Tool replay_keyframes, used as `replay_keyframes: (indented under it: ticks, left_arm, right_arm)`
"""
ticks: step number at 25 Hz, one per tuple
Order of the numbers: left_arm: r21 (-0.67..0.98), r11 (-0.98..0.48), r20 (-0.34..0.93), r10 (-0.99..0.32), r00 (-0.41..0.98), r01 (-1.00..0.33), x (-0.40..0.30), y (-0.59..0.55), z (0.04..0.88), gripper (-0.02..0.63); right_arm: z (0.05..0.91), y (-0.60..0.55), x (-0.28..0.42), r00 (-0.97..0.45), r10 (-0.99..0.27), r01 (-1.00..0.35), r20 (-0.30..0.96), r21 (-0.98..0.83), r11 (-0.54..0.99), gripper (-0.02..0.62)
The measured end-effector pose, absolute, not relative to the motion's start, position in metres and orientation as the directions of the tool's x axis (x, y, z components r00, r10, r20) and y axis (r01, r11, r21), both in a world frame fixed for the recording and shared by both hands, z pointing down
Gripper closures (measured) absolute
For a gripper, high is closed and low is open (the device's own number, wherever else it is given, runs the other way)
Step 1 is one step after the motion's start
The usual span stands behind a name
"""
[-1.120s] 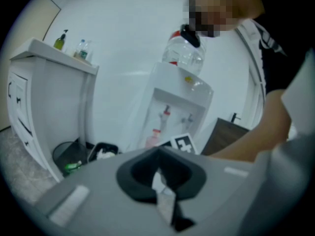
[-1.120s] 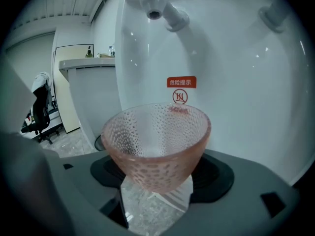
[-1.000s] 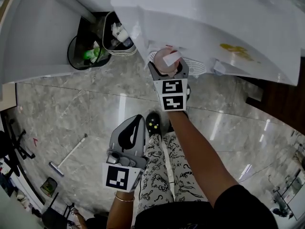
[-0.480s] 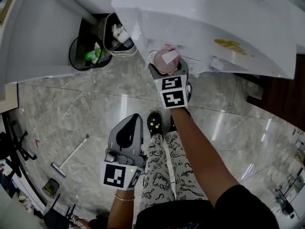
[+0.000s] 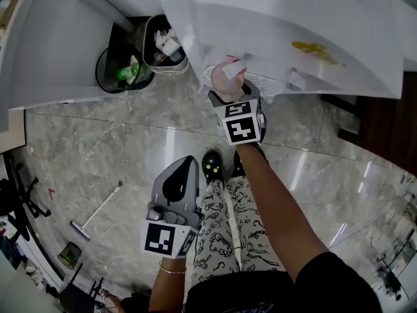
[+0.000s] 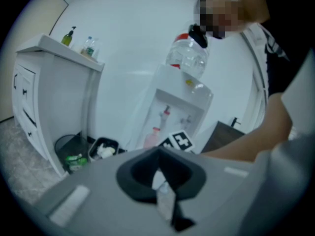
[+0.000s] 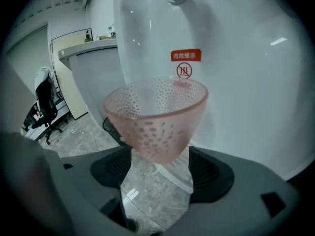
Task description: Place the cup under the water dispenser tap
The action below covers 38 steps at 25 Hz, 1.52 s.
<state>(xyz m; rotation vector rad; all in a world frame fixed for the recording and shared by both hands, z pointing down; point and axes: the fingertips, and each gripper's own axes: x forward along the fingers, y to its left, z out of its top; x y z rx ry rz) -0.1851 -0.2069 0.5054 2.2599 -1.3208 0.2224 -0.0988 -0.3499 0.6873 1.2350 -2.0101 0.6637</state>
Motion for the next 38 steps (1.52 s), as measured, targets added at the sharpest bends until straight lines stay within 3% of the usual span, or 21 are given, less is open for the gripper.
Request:
replay_keyframes:
  ticks: [5,11,12,13,14,16,21,27,38]
  left_arm:
    - [0.316,-0.392,0.383,-0.78,0.494,-0.864,-0.193,-0.21,0.499,0.609]
    - [0.262,-0.391,0.39,-0.794,0.467,-0.882,-0.208,-0.213,0.481,0.607]
    - [0.255,-0.391,0.387,-0.797,0.464,-0.884,-0.21,-0.212,0.473,0.609]
    - [0.25,-0.394,0.383,-0.799,0.464,-0.885,-0.21,-0.21,0.464,0.607]
    - [0.251,-0.398,0.374,-0.801,0.467,-0.883,-0.21,-0.21,0.453,0.607]
    - [0.264,-0.412,0.341,-0.806,0.484,-0.872,-0.206,-0.213,0.426,0.608]
    - [0.254,-0.503,0.281,-0.779,0.561,-0.826,-0.188,-0.201,0.337,0.607]
    - [0.181,-0.59,0.117,-0.781,0.613,-0.787,-0.174,-0.22,0.225,0.609]
    - [0.119,-0.671,0.068,-0.73,0.68,-0.732,-0.164,-0.197,0.186,0.607]
  right_arm:
    - [0.665,-0.304,-0.089,-0.372,-0.578,-0.915,0.726,-0.185,0.358,0.255]
    - [0.562,-0.257,-0.088,-0.574,-0.666,-0.809,0.476,-0.454,0.373,0.263]
    - [0.541,-0.253,-0.085,-0.589,-0.681,-0.79,0.435,-0.488,0.372,0.3]
    - [0.518,-0.25,-0.082,-0.602,-0.694,-0.772,0.395,-0.511,0.379,0.382]
    - [0.494,-0.25,-0.079,-0.615,-0.705,-0.755,0.353,-0.52,0.398,0.506]
    - [0.444,-0.256,-0.074,-0.641,-0.712,-0.734,0.287,-0.502,0.458,0.574]
    - [0.335,-0.235,-0.058,-0.657,-0.698,-0.739,0.287,-0.43,0.519,0.58]
    - [0.225,-0.212,-0.049,-0.632,-0.754,-0.758,0.182,-0.347,0.552,0.58]
    - [0.182,-0.171,-0.041,-0.583,-0.802,-0.793,0.129,-0.305,0.527,0.58]
